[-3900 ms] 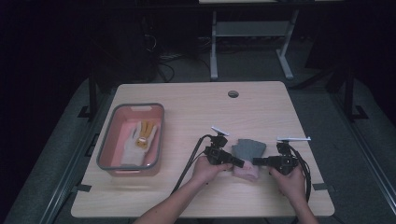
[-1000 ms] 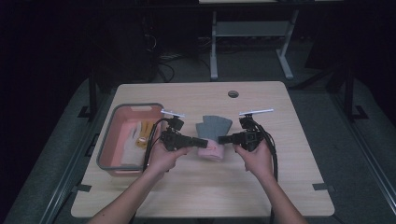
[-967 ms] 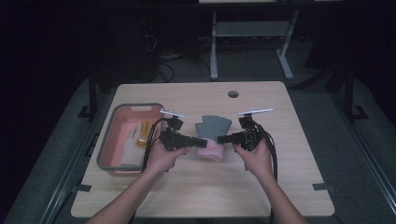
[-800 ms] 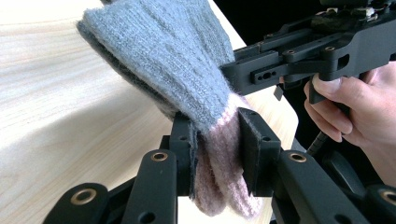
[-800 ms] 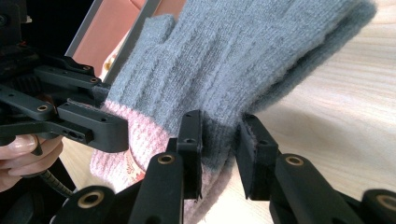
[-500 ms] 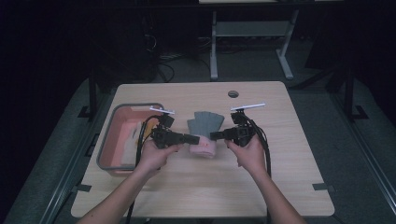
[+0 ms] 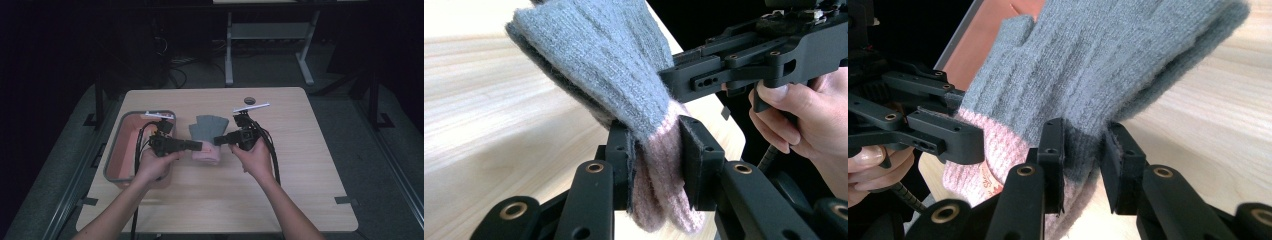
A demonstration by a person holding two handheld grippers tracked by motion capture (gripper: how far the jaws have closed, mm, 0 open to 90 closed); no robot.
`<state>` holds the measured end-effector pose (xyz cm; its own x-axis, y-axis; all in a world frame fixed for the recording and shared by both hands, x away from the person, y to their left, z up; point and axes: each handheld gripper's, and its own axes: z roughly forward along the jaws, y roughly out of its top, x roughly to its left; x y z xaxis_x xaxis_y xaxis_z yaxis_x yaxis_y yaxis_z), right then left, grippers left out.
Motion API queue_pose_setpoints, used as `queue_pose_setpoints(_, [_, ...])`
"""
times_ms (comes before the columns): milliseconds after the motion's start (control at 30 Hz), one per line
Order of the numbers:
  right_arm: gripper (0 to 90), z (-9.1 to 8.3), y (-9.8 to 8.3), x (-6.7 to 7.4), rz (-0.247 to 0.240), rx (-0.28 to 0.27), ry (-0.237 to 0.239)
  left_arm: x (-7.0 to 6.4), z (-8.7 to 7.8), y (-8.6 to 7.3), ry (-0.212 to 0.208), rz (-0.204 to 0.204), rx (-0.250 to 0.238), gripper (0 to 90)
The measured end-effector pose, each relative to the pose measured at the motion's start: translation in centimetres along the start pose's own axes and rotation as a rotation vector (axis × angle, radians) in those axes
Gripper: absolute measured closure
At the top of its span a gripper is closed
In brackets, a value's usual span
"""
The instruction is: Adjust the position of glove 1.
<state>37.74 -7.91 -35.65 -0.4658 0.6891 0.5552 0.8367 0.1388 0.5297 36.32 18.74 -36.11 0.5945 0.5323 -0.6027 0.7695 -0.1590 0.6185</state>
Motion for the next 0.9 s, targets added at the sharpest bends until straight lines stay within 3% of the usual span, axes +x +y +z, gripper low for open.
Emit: queue_pose_setpoints(900, [72.1,3.2,3.4,4.1,-0.067,0.048,0.006,1.7,-5.0,0.0,0.029,-0.036,-0.060,69.1])
